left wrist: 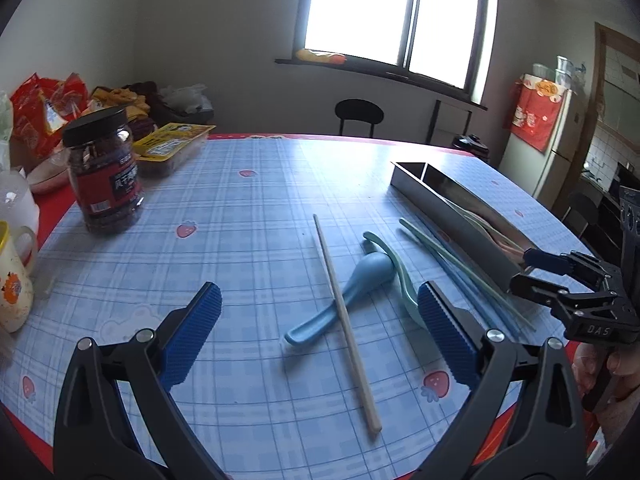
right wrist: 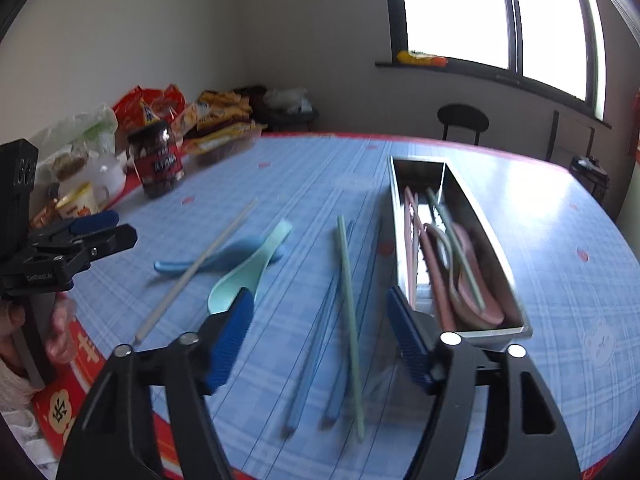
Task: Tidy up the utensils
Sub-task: 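Move the left tool to the beige chopstick while the right tool reaches the blue chopstick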
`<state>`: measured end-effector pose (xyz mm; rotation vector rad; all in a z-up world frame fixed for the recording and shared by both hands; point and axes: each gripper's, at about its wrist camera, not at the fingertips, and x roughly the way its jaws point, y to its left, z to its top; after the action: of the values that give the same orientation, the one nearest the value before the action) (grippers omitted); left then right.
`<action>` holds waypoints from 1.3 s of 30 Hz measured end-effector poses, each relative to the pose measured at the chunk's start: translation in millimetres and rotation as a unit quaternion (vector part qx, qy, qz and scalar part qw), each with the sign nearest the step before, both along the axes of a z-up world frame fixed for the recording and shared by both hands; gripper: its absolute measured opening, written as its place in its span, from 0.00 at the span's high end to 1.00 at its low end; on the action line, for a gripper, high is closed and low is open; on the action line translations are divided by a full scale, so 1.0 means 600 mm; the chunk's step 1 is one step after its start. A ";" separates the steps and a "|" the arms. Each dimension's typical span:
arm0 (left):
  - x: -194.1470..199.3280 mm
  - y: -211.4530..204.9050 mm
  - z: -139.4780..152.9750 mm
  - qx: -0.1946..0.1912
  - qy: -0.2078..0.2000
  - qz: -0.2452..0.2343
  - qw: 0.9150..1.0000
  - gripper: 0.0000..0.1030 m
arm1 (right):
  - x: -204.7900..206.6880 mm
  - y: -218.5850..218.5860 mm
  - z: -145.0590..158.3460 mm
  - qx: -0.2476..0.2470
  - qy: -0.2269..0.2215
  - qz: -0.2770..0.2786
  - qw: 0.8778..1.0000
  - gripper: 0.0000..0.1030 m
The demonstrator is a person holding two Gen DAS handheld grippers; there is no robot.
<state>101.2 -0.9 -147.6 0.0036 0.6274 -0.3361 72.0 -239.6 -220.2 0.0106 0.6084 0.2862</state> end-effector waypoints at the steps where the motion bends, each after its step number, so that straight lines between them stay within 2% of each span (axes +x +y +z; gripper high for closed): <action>1: -0.002 -0.005 -0.002 0.007 -0.006 -0.004 1.000 0.06 | -0.001 0.002 -0.005 0.002 0.011 0.004 1.000 0.51; 3: -0.005 -0.012 -0.002 0.014 -0.019 -0.011 1.000 0.07 | 0.001 0.006 -0.013 0.002 0.030 0.004 1.000 0.64; 6: -0.008 -0.016 -0.002 0.005 -0.030 -0.022 0.999 0.10 | 0.007 0.014 -0.022 -0.003 0.049 0.002 0.999 0.73; 8: -0.008 -0.016 -0.005 -0.002 -0.030 -0.027 0.999 0.17 | 0.011 0.024 -0.026 -0.019 0.054 0.004 0.998 0.78; 11: -0.003 -0.013 -0.009 -0.006 -0.021 -0.027 0.999 0.23 | 0.020 0.038 -0.032 -0.036 0.064 0.005 0.997 0.80; 18: 0.005 0.008 -0.015 -0.041 -0.003 -0.025 0.999 0.25 | 0.049 0.046 -0.043 -0.047 0.092 -0.010 0.995 0.82; 24: 0.012 0.008 -0.020 -0.040 0.009 -0.022 0.999 0.25 | 0.073 0.055 -0.053 -0.057 0.110 -0.018 0.992 0.82; 29: 0.014 0.004 -0.022 -0.032 0.011 -0.022 0.999 0.25 | 0.081 0.072 -0.056 -0.067 0.101 -0.011 0.993 0.81; 31: 0.016 0.002 -0.024 -0.031 0.013 -0.023 0.999 0.29 | 0.081 0.079 -0.056 -0.071 0.096 -0.004 0.993 0.84; 33: 0.019 -0.001 -0.026 -0.028 0.019 -0.024 0.999 0.38 | 0.077 0.093 -0.057 -0.094 0.087 0.004 0.992 0.90; 36: 0.020 -0.005 -0.027 -0.024 0.023 -0.029 0.999 0.48 | 0.070 0.108 -0.058 -0.110 0.079 0.017 0.991 0.90; 39: 0.021 -0.008 -0.029 -0.022 0.026 -0.034 0.999 0.51 | 0.068 0.113 -0.058 -0.118 0.075 0.021 0.990 0.90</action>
<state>114.0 -5.9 -165.1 -0.0261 0.6732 -0.4163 113.0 -171.6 -255.3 -0.2107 0.7904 0.2550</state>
